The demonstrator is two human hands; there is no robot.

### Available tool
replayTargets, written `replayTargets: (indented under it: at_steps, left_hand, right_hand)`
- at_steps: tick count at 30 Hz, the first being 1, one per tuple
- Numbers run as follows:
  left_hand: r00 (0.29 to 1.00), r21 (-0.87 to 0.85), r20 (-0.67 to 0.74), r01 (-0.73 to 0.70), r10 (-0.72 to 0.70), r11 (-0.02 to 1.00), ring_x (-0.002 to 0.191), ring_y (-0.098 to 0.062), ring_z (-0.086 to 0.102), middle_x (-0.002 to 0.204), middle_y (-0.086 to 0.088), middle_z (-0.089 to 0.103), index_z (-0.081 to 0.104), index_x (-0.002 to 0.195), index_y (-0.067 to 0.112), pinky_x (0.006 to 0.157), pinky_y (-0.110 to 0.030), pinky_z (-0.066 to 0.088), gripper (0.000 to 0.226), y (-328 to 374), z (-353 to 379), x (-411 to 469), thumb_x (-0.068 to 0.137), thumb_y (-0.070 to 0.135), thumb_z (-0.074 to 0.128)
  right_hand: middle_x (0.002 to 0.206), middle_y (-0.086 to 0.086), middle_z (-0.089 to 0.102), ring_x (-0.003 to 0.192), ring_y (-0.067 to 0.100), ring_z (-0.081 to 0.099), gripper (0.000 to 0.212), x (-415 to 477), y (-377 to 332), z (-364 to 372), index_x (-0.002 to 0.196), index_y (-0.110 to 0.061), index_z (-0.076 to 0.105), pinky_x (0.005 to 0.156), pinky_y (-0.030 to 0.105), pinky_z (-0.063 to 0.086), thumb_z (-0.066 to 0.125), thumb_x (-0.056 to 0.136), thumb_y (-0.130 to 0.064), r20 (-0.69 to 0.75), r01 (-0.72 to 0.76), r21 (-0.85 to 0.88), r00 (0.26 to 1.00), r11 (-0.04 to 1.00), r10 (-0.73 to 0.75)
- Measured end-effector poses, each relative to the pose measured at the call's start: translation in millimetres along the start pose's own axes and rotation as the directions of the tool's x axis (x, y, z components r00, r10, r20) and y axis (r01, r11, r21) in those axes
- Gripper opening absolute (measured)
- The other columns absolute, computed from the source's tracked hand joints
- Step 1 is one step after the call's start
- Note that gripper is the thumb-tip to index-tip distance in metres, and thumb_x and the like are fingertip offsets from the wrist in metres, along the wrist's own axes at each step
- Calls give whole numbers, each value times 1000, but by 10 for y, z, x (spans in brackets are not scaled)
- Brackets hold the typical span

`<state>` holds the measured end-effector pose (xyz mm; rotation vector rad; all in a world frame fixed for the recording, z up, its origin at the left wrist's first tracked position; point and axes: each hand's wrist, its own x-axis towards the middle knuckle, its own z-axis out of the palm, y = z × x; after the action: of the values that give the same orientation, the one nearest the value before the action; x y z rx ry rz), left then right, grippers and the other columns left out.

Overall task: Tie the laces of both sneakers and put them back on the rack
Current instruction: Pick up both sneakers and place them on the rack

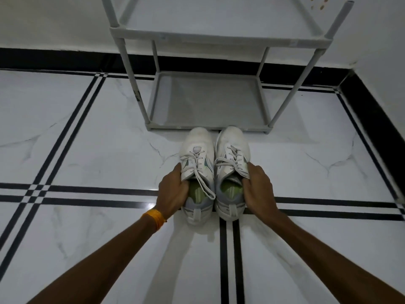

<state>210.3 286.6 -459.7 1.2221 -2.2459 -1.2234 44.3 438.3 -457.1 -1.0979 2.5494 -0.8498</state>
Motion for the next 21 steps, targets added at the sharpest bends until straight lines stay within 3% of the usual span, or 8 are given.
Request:
replayTargets:
  at_steps: [3,6,11,14,19,21]
  left_hand:
    - [998,-27,-39,-46,45,999,100,-19,61,121,-1,67,53,130,25,90,-29,46,32,396,-269,17,99,24,45]
    - [996,-37,-38,-80,78,996,96,-13,59,119,1,67,51,133,25,89,-28,47,36,863,-643,2,98,24,46]
    - [995,-14,-12,-101,101,995,97,-9,58,122,1,66,47,138,26,88,-18,42,40,1928,-1419,55,98,23,47]
    - [997,-5,4,-80,80,997,100,-11,60,121,4,67,46,139,29,88,-23,46,45,2667,-1874,128,95,16,49]
    - [997,10,17,-71,71,997,101,-17,62,121,2,66,46,136,25,88,-29,53,45,3739,-2427,490,93,14,49]
    - [999,-30,-4,-33,33,999,100,-13,61,120,4,65,49,134,23,84,-17,49,40,4028,-2546,686,95,14,48]
  right_hand:
    - [111,14,58,94,24,56,45,49,-256,-366,130,-4,50,81,34,49,34,92,-22,-32,23,50,999,998,-22]
    - [110,11,57,94,20,54,44,70,-602,-801,133,-8,49,81,31,47,35,92,-17,-64,22,83,998,996,-16]
    - [109,9,55,91,17,52,45,227,-1355,-1786,137,-8,46,76,26,41,36,93,-12,-70,-24,120,997,992,33]
    - [110,11,55,92,20,54,49,408,-1817,-2494,137,-8,46,76,26,42,34,91,-15,-52,-41,114,998,993,47]
    - [119,15,55,101,26,58,47,1004,-2364,-3485,143,-6,42,84,31,49,40,96,-5,-9,10,93,1000,996,-9]
    - [127,16,54,109,27,57,48,1314,-2521,-3732,144,-4,40,94,35,49,41,96,-5,9,36,85,999,996,-37]
